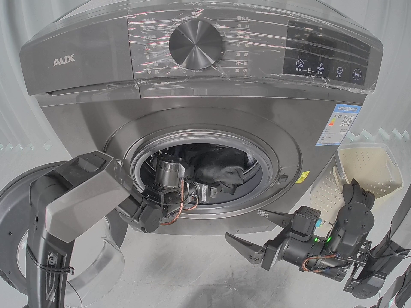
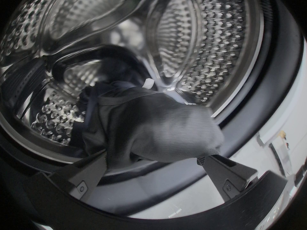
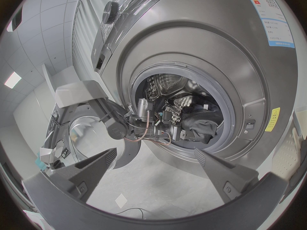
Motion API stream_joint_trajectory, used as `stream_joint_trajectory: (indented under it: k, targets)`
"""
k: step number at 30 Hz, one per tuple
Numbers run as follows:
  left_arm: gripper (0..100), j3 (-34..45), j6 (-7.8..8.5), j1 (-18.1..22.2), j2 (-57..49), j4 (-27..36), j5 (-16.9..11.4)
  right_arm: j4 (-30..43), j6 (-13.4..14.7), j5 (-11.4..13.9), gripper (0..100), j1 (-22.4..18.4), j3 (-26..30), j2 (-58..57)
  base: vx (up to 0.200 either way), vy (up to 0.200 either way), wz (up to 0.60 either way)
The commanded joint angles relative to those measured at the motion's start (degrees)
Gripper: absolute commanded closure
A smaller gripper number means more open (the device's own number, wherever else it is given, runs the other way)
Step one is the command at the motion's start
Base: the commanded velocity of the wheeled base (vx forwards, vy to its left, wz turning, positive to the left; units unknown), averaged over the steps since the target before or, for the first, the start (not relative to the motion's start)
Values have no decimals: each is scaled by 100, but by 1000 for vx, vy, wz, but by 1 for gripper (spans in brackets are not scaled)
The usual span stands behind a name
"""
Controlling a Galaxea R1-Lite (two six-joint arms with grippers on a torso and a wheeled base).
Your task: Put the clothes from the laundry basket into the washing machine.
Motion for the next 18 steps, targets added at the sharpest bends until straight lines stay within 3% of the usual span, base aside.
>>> stream_joint_trajectory:
  k: [1, 4, 18]
  targets:
    - [0, 426, 78, -61, -475, -64, -366, -8, 6, -2, 0, 14, 2, 2, 0, 0, 0]
    - [0, 408, 51, -105, -492, -169, -595, -8, 6, -2, 0, 14, -7, 11, 0, 0, 0]
    - [0, -515, 25, -290, 184, -433, -525, -8, -3, -2, 0, 22, -7, 11, 0, 0, 0]
